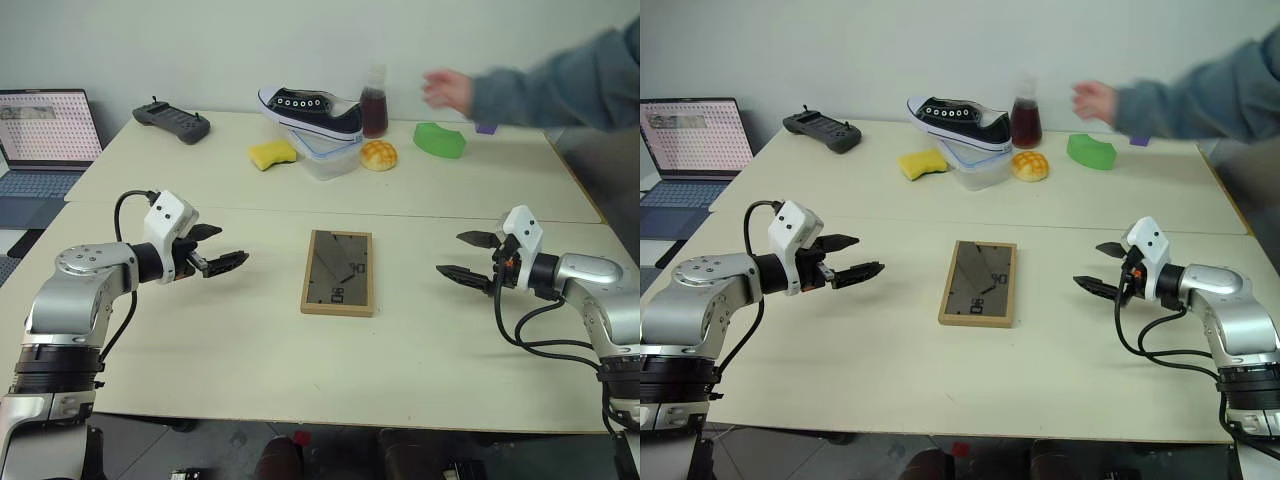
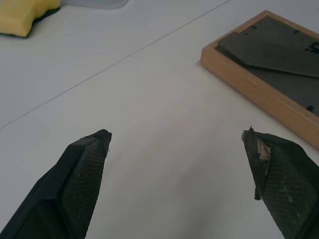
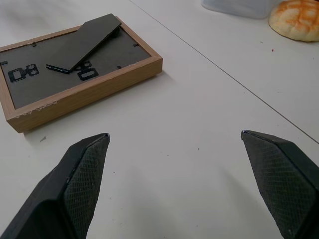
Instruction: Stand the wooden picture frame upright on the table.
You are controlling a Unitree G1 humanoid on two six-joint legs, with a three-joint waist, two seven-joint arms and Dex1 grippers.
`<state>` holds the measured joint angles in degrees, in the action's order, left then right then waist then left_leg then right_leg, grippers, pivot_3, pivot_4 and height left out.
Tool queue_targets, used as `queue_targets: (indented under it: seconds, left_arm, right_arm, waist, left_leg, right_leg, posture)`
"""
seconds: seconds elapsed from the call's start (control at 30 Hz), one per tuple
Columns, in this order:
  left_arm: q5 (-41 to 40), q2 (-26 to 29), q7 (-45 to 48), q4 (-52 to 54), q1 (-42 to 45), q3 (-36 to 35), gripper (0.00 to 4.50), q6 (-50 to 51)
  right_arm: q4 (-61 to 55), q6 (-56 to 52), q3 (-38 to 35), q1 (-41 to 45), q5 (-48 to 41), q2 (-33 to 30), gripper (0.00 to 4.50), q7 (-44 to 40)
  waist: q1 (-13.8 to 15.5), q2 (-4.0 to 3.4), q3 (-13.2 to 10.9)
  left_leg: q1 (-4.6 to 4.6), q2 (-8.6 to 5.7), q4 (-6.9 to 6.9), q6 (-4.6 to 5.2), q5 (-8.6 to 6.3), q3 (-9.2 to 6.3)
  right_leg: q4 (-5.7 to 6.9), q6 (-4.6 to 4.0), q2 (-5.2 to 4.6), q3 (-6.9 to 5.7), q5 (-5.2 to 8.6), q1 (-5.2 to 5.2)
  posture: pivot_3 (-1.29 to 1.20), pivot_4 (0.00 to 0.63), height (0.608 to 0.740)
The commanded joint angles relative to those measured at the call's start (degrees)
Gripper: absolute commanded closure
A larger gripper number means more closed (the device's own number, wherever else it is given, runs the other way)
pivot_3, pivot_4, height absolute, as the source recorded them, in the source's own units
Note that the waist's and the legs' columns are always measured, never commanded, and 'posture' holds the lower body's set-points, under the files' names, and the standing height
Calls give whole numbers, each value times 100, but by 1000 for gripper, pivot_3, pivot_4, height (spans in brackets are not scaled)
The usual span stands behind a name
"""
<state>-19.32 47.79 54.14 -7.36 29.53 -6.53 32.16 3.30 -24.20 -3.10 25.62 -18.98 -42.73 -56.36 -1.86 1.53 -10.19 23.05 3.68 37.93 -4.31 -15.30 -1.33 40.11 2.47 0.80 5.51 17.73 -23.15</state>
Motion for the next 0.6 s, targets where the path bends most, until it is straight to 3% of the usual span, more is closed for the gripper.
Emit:
queue_targets:
  seconds: [0.03,0.23,0.37,0.5,0.6]
  left_arm:
    - [-51,34,35,63,128,-67,0,1]
    - [-114,-22,139,39,158,-4,0,133]
    - [-250,-17,352,16,160,79,0,404]
    - [-401,-123,536,-213,281,160,0,670]
    - [-100,-168,711,-501,379,478,400,210]
  right_arm:
    - [-95,57,-78,149,-27,-24,12,-8]
    - [-89,44,66,253,-53,47,12,-117]
    - [25,115,288,399,-21,172,623,-274]
    - [267,309,557,612,129,333,1602,-375]
    - [526,470,752,778,345,477,2176,-341]
  waist:
    - [0,0,0]
    - [-3,0,0]
    - [-7,0,0]
    - [-5,0,0]
    - [-5,0,0]
  left_leg:
    - [0,0,0,0,0,0]
    - [-1,1,0,0,0,0]
    - [-1,1,0,0,0,0]
    - [-1,1,1,0,0,-1]
    - [-1,0,3,0,0,-1]
  right_leg:
    - [0,0,0,0,0,0]
    - [1,0,0,0,0,0]
    - [2,0,1,0,0,-1]
    - [1,0,1,-1,0,0]
    - [3,0,1,-2,0,0]
  posture:
    - [0,150,740]
    - [0,150,740]
    - [0,150,740]
    - [0,150,740]
    - [0,150,740]
